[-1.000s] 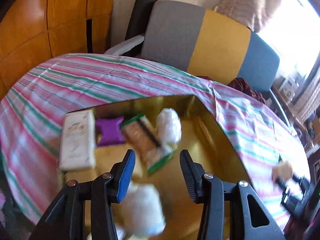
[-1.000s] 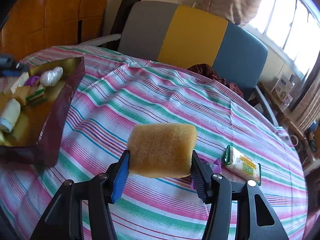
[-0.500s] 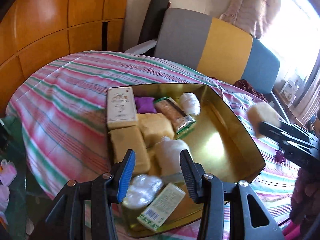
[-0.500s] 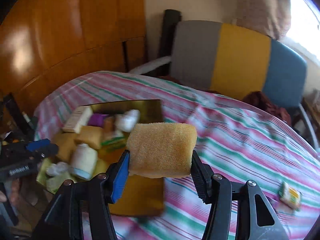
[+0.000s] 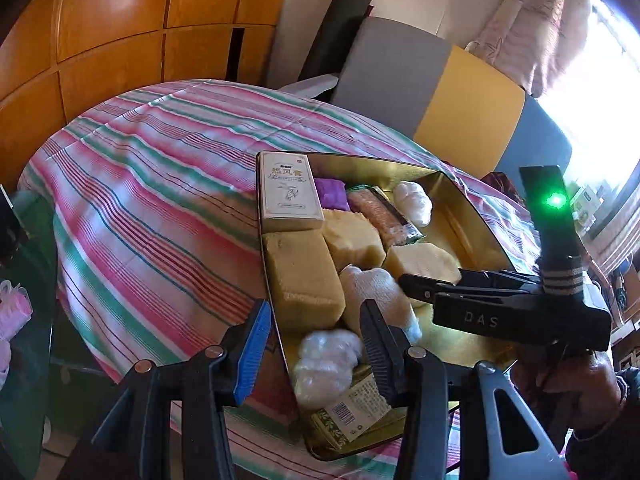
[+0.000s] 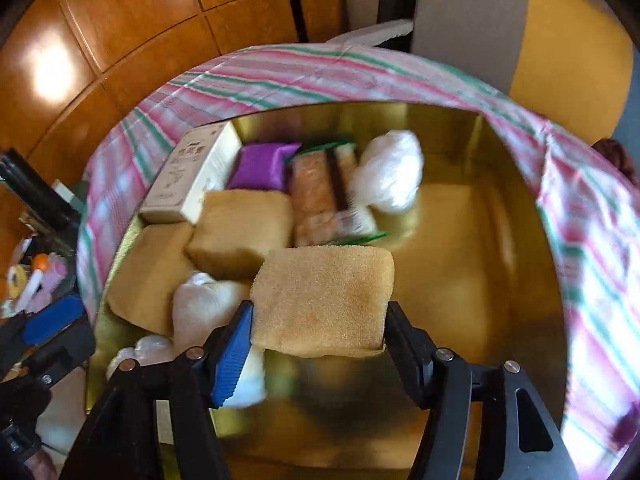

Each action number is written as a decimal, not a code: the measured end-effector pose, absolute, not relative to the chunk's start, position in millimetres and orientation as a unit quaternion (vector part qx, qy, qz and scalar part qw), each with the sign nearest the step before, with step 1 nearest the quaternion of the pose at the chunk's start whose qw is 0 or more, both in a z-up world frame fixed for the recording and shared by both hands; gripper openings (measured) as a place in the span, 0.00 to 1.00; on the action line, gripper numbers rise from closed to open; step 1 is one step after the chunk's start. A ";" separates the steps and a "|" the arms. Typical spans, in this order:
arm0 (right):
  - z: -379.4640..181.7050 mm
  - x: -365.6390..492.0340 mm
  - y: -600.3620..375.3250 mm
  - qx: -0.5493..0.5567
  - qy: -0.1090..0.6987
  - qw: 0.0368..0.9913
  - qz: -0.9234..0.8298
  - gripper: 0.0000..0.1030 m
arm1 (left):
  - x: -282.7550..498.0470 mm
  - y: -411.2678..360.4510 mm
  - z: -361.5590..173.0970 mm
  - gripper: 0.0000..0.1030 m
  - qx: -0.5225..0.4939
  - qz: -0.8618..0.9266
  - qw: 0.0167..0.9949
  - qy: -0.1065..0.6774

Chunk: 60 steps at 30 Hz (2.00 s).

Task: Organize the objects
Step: 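Carry the yellow sponge into the gold tray and open the right tool, then move both tools back toward the purple packet and cracker packet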

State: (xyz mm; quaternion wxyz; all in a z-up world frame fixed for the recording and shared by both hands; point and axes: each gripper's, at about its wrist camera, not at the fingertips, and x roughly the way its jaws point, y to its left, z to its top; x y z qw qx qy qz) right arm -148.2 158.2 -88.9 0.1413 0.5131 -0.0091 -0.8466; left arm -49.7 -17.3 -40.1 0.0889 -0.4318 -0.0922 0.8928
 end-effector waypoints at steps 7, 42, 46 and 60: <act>-71.0 -134.1 172.3 0.482 -0.039 0.140 -0.864 0.78 | -46.4 -11.2 -32.4 0.45 -0.421 0.899 0.088 -0.079; -1.3 -0.7 434.7 0.382 -0.114 -0.093 -0.912 0.89 | -13.3 109.9 13.4 0.46 -0.382 0.901 0.201 0.047; -9.5 27.1 498.4 0.368 -0.146 -0.183 -0.900 0.89 | -16.7 143.6 8.5 0.46 -0.403 0.883 0.236 0.052; -31.0 77.7 588.4 0.315 -0.307 -0.299 -0.847 0.89 | -16.1 308.1 -29.4 0.46 -0.471 0.791 0.383 0.079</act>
